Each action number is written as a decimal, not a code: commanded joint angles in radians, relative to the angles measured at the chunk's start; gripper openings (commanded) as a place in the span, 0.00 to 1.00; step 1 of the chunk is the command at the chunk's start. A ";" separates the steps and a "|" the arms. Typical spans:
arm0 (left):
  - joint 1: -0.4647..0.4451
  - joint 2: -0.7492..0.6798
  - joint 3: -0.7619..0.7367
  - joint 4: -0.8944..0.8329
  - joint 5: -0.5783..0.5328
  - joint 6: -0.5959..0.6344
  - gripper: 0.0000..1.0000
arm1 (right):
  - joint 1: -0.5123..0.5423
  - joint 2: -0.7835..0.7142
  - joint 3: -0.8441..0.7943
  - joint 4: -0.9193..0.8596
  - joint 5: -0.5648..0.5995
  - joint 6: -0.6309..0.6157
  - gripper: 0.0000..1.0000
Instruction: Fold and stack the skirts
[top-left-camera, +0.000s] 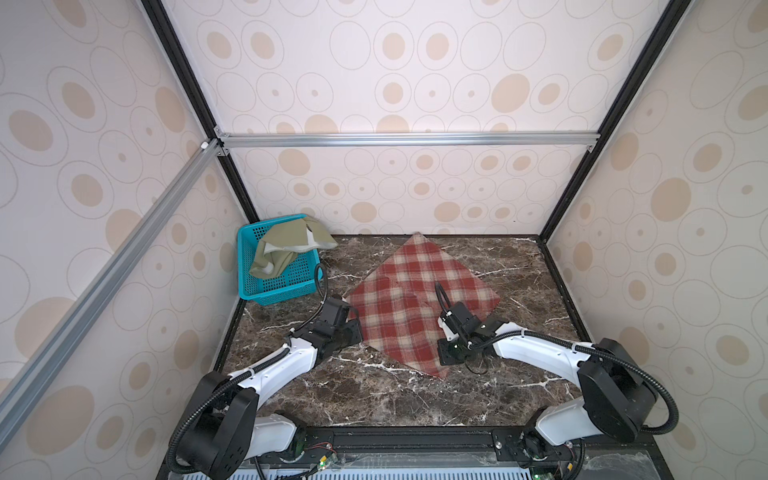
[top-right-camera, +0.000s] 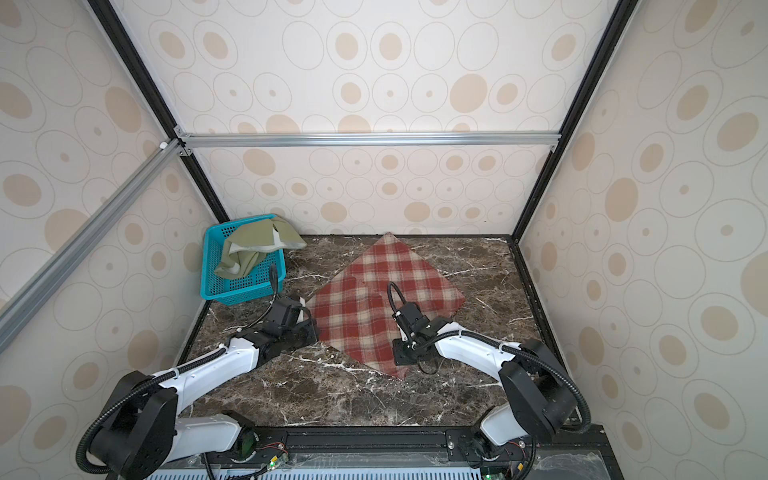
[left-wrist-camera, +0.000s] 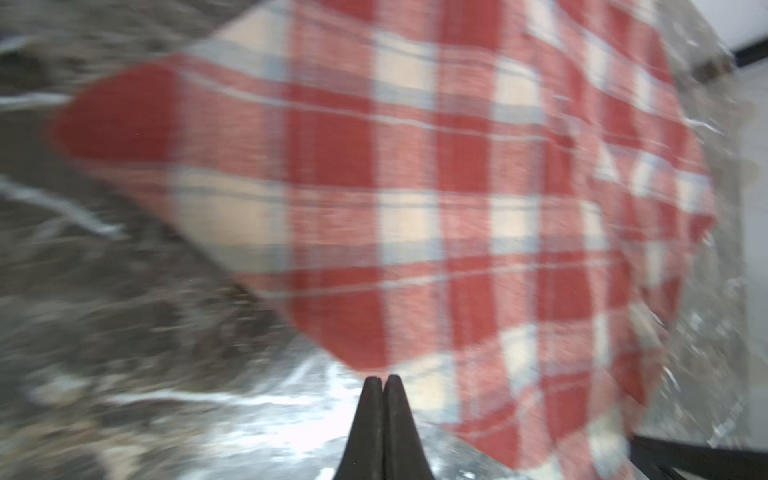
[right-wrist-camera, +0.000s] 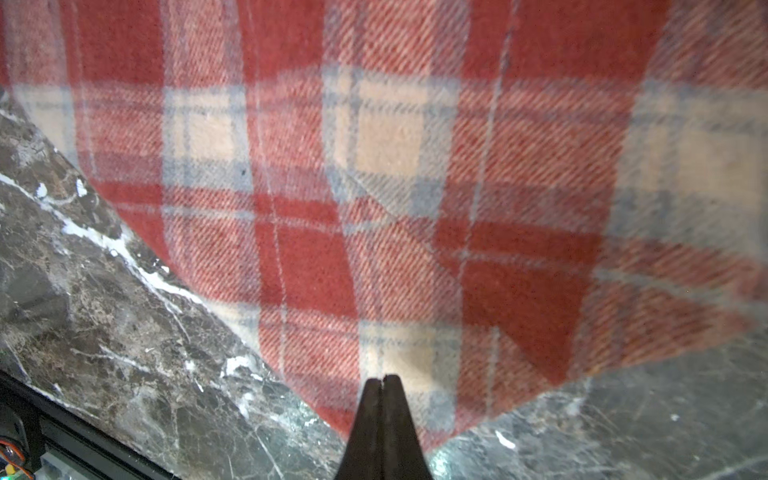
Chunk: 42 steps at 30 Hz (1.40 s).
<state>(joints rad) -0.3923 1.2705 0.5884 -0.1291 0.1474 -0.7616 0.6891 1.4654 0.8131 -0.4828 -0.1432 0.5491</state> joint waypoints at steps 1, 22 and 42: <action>0.070 -0.022 0.002 -0.023 0.029 0.027 0.02 | 0.007 -0.008 -0.021 -0.047 -0.015 0.013 0.00; 0.262 0.068 -0.045 0.114 0.105 0.012 0.47 | 0.027 -0.058 -0.090 -0.115 -0.051 0.038 0.00; 0.321 0.168 -0.081 0.273 0.119 -0.024 0.23 | 0.026 -0.030 0.000 -0.111 -0.058 0.042 0.00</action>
<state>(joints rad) -0.0853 1.4254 0.5068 0.1177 0.2825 -0.7799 0.7067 1.4189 0.7887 -0.5877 -0.1925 0.5797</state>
